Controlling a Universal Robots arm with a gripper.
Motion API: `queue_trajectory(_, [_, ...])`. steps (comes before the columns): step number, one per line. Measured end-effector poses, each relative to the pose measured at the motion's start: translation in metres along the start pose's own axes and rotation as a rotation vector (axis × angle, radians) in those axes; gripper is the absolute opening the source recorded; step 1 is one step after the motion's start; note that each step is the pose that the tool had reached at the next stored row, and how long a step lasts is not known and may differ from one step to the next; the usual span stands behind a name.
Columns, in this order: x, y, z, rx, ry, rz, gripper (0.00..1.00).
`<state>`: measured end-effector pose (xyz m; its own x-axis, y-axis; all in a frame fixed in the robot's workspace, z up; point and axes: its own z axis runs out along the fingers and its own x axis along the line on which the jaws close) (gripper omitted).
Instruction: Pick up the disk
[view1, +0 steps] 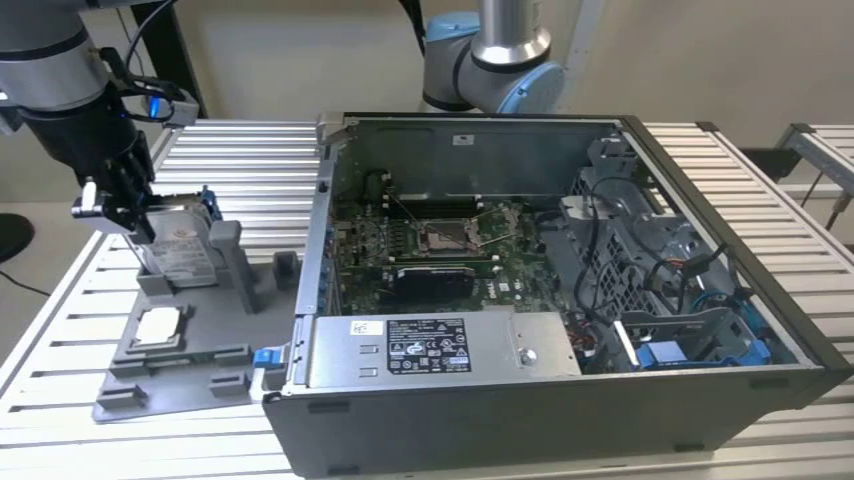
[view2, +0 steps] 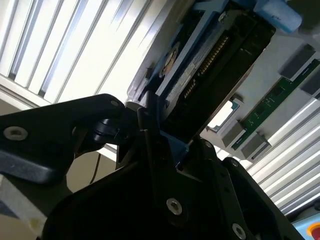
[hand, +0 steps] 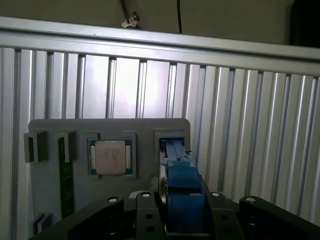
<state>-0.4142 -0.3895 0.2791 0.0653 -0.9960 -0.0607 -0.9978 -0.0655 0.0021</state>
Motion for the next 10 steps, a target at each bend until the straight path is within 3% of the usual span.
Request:
queue_trajectory(2, [0.0,0.0001,-0.0001,0.0003,-0.0073,0.0,0.0])
queue_trajectory(10, [-0.0001,0.0001,-0.0018,0.0006,-0.0076,0.001,0.0])
